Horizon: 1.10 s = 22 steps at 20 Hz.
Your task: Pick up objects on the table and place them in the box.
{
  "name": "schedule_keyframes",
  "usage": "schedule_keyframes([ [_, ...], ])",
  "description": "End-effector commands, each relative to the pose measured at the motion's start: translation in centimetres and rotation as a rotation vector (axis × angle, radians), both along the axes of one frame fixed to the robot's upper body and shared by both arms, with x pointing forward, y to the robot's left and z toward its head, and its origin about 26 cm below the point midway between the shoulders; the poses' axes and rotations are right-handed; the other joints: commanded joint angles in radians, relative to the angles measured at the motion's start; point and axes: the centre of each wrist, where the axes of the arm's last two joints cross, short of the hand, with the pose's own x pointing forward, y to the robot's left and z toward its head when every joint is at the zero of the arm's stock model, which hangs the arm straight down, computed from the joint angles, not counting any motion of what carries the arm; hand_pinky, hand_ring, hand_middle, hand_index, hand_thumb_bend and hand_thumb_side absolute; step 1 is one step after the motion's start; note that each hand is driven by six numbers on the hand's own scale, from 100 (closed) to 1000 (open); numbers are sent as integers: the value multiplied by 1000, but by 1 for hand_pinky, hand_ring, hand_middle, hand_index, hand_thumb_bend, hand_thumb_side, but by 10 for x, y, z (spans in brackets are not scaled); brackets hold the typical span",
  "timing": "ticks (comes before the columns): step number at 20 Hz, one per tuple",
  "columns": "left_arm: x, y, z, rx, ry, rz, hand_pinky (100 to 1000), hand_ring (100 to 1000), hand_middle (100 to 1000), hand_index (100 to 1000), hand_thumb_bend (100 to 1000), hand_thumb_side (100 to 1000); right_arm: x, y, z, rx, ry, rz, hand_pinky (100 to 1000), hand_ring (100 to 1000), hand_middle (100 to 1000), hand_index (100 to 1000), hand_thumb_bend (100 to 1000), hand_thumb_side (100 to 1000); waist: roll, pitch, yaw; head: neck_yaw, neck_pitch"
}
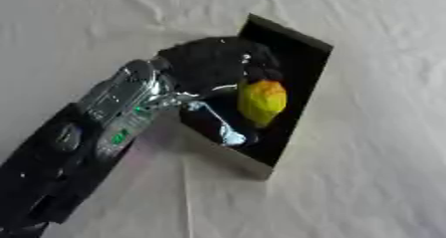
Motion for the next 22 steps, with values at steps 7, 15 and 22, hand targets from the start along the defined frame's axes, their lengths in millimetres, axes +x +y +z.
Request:
schedule_keyframes([
  [7,-39,15,55,-277,-52,-121,895,939,873,924,281,696,-5,-1,9,-25,-23,-13,870,788,733,770,100,533,-16,-49,9,-3,-6],
  [15,-65,73,87,-843,-2,-275,839,847,808,858,100,623,-6,-2,15,-22,-57,-7,866,788,735,772,100,494,-26,-68,30,-20,-1],
  [22,-62,161,89,-1403,-62,-389,840,831,804,871,100,641,-8,-5,22,-40,-175,7,864,788,740,778,100,436,-38,-70,60,-31,6],
])
